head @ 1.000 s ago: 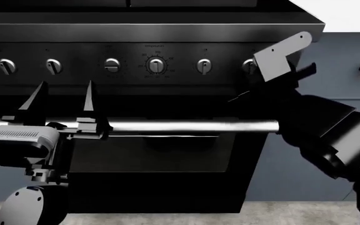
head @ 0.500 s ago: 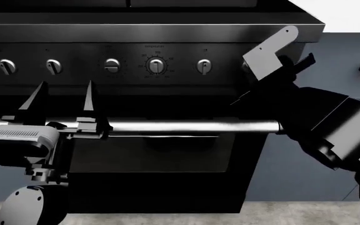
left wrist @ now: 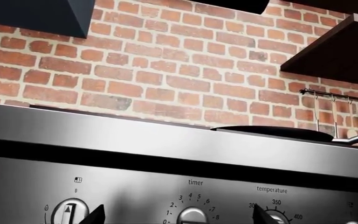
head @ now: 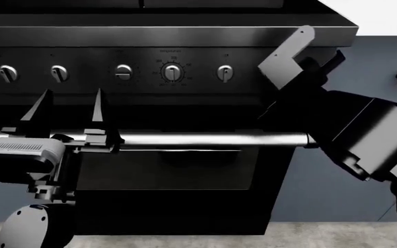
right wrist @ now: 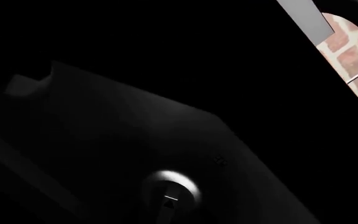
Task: Pick the croissant and place it on the pan. Then turn on the stove to warm the croissant.
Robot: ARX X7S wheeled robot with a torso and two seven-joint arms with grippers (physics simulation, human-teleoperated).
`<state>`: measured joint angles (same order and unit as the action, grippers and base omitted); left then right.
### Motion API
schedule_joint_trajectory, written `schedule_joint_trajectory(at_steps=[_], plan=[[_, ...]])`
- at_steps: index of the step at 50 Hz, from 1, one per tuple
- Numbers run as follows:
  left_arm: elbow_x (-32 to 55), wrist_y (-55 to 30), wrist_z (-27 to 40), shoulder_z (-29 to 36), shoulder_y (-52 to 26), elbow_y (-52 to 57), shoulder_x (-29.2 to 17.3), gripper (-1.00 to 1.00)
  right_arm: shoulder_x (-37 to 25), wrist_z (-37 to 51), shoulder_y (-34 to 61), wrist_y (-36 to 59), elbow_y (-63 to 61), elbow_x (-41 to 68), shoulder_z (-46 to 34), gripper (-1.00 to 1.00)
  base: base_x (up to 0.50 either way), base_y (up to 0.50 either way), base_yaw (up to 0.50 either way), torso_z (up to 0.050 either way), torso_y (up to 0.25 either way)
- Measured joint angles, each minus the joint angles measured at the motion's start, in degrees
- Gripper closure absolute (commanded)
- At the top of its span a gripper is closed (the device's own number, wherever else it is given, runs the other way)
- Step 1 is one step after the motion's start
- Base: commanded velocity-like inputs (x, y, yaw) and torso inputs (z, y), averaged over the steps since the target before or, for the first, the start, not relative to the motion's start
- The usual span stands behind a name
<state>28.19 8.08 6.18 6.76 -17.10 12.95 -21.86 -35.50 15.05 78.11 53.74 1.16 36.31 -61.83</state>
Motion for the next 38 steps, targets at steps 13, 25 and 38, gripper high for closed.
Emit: schedule_joint_trajectory(at_steps=[13, 25, 38], plan=[[0.15, 0.08, 0.13, 0.07, 0.04, 0.11, -0.15, -1.0, 0.71, -0.47, 0.49, 1.88, -0.39, 0.38, -0.51, -1.0, 0.0, 0.0, 0.0, -0.001, -0.005], [0.34, 0.15, 0.26, 0.08, 0.19, 0.5, -0.36, -1.0, 0.25, 1.47, -1.62, 3.91, -3.02, 5.5, 1.38, -1.0, 0.0, 0.0, 0.0, -0.001, -0.001], [0.86, -0.01, 0.42, 0.07, 0.41, 1.29, -0.7, -1.0, -2.99, 12.26, -4.97, 8.86, -14.67, 16.07, 8.15, -1.0, 0.0, 0.0, 0.0, 0.0, 0.0]])
